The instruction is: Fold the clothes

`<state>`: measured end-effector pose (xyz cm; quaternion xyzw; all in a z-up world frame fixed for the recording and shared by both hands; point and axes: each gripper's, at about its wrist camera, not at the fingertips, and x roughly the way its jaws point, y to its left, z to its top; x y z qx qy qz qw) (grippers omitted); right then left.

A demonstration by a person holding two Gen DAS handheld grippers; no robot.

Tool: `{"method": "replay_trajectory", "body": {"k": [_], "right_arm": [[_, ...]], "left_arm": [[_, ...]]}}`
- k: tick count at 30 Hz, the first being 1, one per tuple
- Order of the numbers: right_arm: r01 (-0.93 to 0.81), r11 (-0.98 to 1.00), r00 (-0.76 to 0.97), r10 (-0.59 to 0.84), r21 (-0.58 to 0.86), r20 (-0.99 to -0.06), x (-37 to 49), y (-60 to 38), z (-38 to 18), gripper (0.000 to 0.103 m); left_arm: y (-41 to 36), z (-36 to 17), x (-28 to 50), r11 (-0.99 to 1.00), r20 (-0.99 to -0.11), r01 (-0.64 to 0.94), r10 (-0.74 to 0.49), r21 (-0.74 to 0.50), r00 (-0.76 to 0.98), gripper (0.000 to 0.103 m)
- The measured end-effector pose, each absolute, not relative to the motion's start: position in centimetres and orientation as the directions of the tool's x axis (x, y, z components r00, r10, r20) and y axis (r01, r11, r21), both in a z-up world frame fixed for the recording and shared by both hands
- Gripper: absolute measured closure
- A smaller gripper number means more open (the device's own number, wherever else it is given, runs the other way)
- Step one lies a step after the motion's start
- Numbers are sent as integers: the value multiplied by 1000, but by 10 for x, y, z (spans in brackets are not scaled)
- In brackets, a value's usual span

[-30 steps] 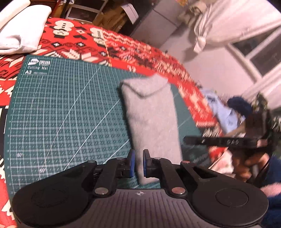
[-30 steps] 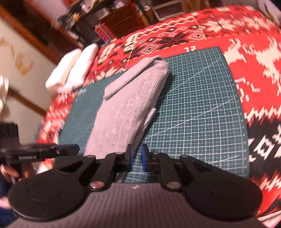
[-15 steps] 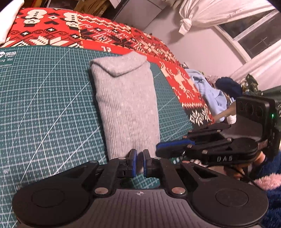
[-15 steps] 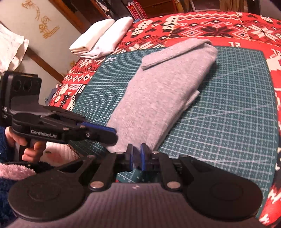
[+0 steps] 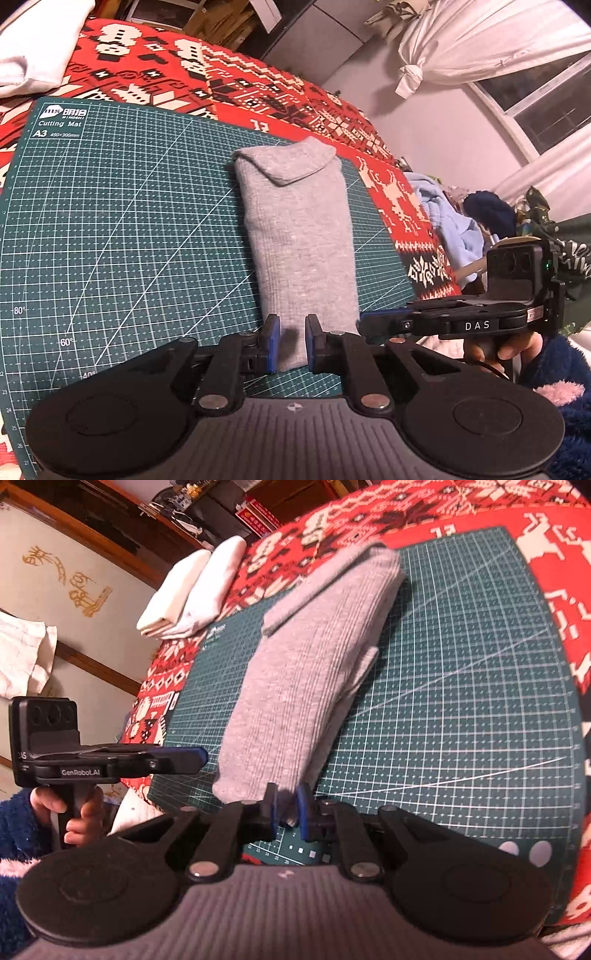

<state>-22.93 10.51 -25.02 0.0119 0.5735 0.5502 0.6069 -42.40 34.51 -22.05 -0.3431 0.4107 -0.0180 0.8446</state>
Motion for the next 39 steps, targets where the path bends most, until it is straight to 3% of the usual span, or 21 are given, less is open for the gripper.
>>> {"method": "replay_trajectory", "body": {"k": [5,7,8,19,20,22,28,31,34,35,39], "right_arm": [[-635,378,-295,688,674,-664,-232,107,-254,85],[-644,369,-293,690,670,-661,-235,108,-251,98],[-649,370,-287,691,665,-664,-235,107,-249,99],[-593,424,-279,690,685,-668,-226,93,-257,99],[-596,421,-276,692,684,-667,-226,92,-256,96],[-603,425,-259,696,675,-670,-223,89,-252,95],[-642,496,-58,729,585,-682,-211,88,-230,94],[-644,494,-15,756,585,-655,-209,99,-221,86],[-663,496,3,751,561,-661,-210,111,-217,73],[-670,501,12,745,548,-667,-210,114,-216,63],[-618,543,26,737,568,-676,-206,121,-222,61]], "left_arm": [[345,-226,-425,759,-684,-257,-317,-599,657,89],[344,-228,-424,759,-684,-251,-326,-601,653,89],[344,-229,-424,759,-685,-251,-327,-601,651,89],[354,-230,-427,708,-645,-262,-345,-655,682,89],[357,-229,-428,689,-627,-262,-350,-675,696,87],[361,-226,-428,676,-615,-272,-335,-684,714,75],[371,-220,-415,704,-631,-297,-272,-646,727,70],[370,-220,-405,721,-636,-303,-242,-624,733,66],[369,-225,-395,727,-641,-313,-223,-611,734,59],[369,-227,-392,730,-646,-316,-220,-606,730,58],[369,-236,-381,723,-655,-329,-222,-607,722,58]]}}
